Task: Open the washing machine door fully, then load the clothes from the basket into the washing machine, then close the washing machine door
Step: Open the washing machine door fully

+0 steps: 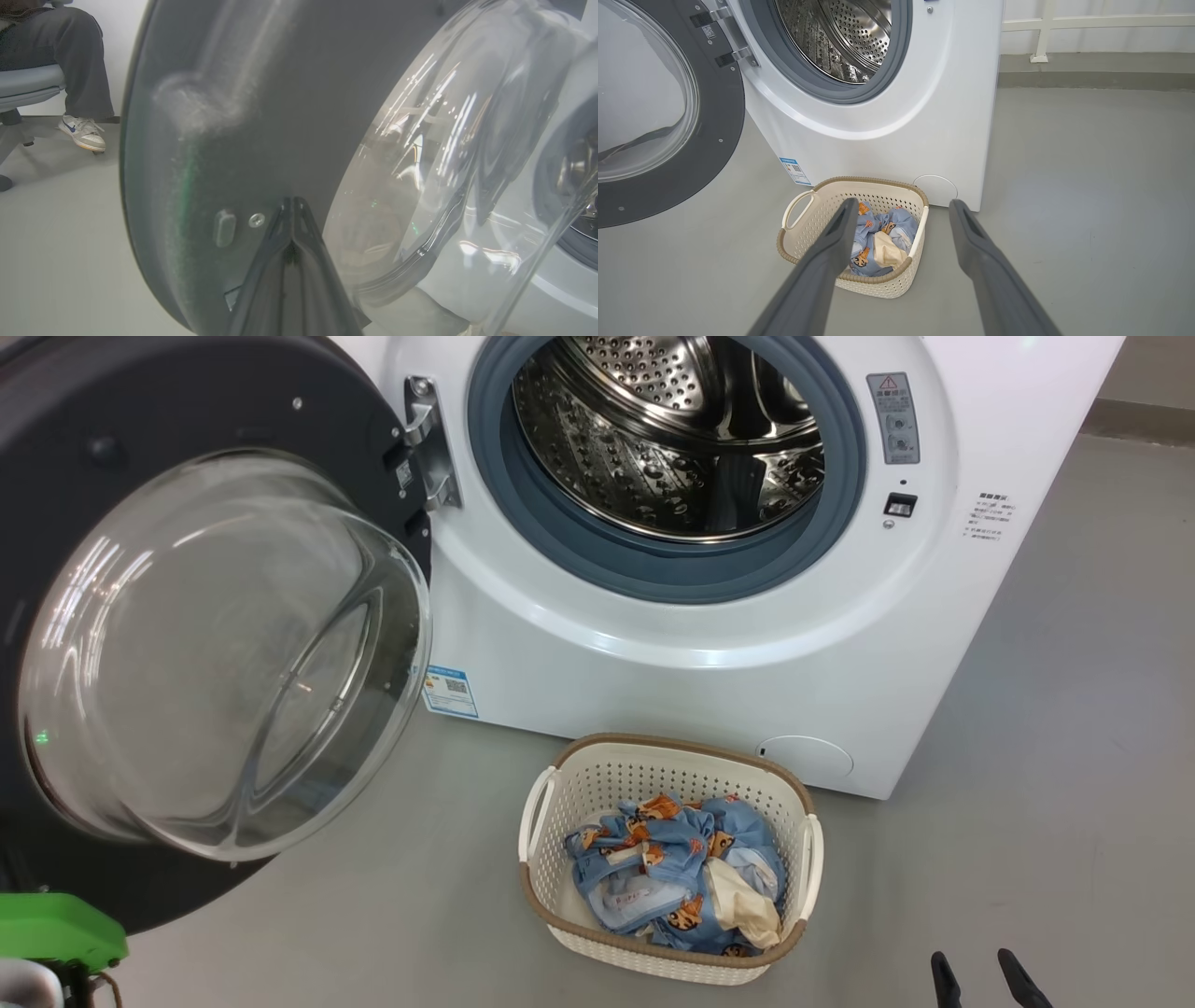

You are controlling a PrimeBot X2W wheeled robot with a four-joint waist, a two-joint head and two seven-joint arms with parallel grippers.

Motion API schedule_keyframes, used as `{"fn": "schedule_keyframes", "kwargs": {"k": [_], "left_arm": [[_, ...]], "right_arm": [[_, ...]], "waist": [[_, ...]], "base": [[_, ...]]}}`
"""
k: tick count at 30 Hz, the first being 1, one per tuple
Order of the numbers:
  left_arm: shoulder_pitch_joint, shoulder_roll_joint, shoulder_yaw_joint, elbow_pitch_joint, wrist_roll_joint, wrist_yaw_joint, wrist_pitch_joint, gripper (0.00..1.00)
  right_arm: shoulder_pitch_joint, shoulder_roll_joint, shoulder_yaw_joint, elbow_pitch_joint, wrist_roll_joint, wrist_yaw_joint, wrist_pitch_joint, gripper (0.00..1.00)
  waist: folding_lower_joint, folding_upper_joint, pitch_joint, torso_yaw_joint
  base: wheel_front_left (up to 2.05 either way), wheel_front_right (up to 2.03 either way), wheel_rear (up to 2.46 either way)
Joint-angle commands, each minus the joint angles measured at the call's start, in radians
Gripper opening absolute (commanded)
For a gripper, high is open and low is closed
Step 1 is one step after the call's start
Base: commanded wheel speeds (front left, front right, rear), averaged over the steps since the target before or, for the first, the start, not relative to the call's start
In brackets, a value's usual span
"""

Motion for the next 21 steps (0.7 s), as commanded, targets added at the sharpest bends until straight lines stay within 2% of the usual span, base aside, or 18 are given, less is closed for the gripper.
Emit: {"fn": "schedule_keyframes", "kwargs": {"k": [1,5,9,17,19,20,21], "left_arm": [[-0.047,0.058,0.054,-0.010,0.014,0.004,-0.007,0.00],[-0.043,0.045,0.074,-0.022,0.025,-0.001,-0.007,0.00],[-0.025,0.009,0.093,-0.063,0.032,-0.017,-0.007,0.00],[0.066,-0.089,0.083,-0.259,0.044,-0.042,-0.008,0.00],[0.097,-0.112,0.075,-0.329,0.046,-0.045,-0.008,0.31],[0.114,-0.123,0.067,-0.361,0.050,-0.044,-0.008,0.43],[0.130,-0.133,0.060,-0.393,0.052,-0.043,-0.008,0.81]], "right_arm": [[-0.012,-0.014,0.030,-0.017,0.002,0.002,-0.012,1.00],[-0.009,-0.014,0.032,-0.016,0.004,0.002,-0.012,1.00],[-0.006,-0.014,0.032,-0.016,0.006,0.002,-0.012,1.00],[-0.015,-0.014,0.045,-0.014,0.006,0.002,-0.012,1.00],[-0.019,-0.014,0.049,-0.015,0.006,0.002,-0.012,1.00],[-0.021,-0.014,0.051,-0.015,0.006,0.002,-0.012,1.00],[-0.022,-0.014,0.053,-0.014,0.006,0.002,-0.012,1.00]], "waist": [[0.0000,0.0000,-0.004,-0.003],[0.0000,0.0000,-0.007,-0.005],[0.0000,0.0000,-0.010,-0.005],[0.0000,0.0000,-0.016,-0.007],[0.0000,0.0000,-0.015,-0.012],[0.0000,0.0000,-0.015,-0.015],[0.0000,0.0000,-0.014,-0.017]], "base": [[0.00,0.00,0.00],[0.00,0.00,0.00],[0.00,0.00,0.00],[0.00,0.00,0.00],[0.00,0.00,0.00],[0.00,0.00,0.00],[0.00,0.00,0.00]]}}
